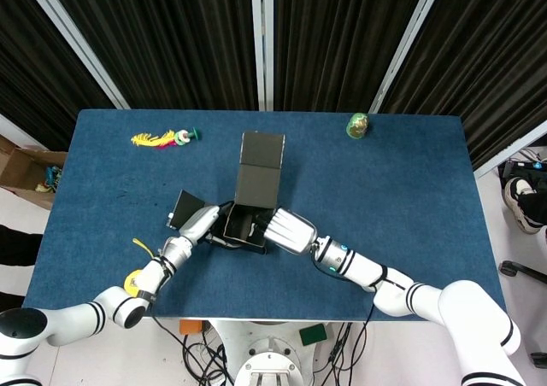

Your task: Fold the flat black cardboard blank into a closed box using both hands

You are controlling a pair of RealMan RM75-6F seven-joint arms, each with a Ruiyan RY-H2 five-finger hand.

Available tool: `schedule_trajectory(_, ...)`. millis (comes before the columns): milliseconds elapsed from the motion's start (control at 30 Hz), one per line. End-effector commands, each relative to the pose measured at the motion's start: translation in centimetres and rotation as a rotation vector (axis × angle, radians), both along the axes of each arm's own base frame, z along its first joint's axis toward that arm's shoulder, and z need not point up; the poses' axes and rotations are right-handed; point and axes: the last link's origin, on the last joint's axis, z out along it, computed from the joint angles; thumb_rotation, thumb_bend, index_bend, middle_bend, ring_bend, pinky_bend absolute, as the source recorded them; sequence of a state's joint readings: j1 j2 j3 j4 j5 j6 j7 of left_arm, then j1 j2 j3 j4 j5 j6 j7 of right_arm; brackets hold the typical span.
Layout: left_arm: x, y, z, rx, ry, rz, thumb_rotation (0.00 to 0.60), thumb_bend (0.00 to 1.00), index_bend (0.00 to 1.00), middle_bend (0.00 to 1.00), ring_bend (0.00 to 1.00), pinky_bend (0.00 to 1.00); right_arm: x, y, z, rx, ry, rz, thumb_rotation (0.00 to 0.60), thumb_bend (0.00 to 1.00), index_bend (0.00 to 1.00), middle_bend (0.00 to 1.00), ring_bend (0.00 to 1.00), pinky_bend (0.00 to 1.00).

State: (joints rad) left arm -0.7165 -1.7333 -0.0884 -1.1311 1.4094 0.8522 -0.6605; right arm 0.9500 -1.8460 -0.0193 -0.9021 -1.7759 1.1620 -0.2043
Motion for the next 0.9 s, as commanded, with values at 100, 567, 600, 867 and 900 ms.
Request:
schedule_trajectory(100,-0.11,0.07,-0.05,0.002,0.002,0.007,0.494,0.01,0.54,0.54,0.64,0.89,-0.43,0.23,-0.45,0.015,0.048,-0.005,0.600,0.05,0.48,0.40,0.90,0.94)
schedule_trajectory(567,-0.12,0.12,-0.35,0.008,-0.002,0.023,0.529,0.00,0.60,0.58,0.65,0.89,-0.52,0.45,-0.64,0.039,0.105,-0.015,0.600,0.05,0.71,0.59,0.93,0.99)
schedule_trajectory(600,-0.14,0.14,-0.33,0.008,-0.005,0.026,0.529,0.01,0.60,0.58,0.65,0.89,-0.50,0.41,-0.65,0.039,0.109,-0.016,0.600,0.05,0.75,0.61,0.93,0.99)
schedule_trajectory(867,-0.22,0.19,-0.21,0.018,-0.024,0.050,0.526,0.02,0.60,0.58,0.66,0.89,-0.02,0.00,-0.37,0.033,0.115,-0.019,0.600,0.07,1.00,0.78,0.95,1.00)
schedule_trajectory(900,-0.24,0.20,-0.19,0.019,-0.024,0.051,0.529,0.03,0.60,0.58,0.66,0.89,0.03,-0.08,-0.32,0.032,0.116,-0.019,0.600,0.07,1.00,0.81,0.96,1.00)
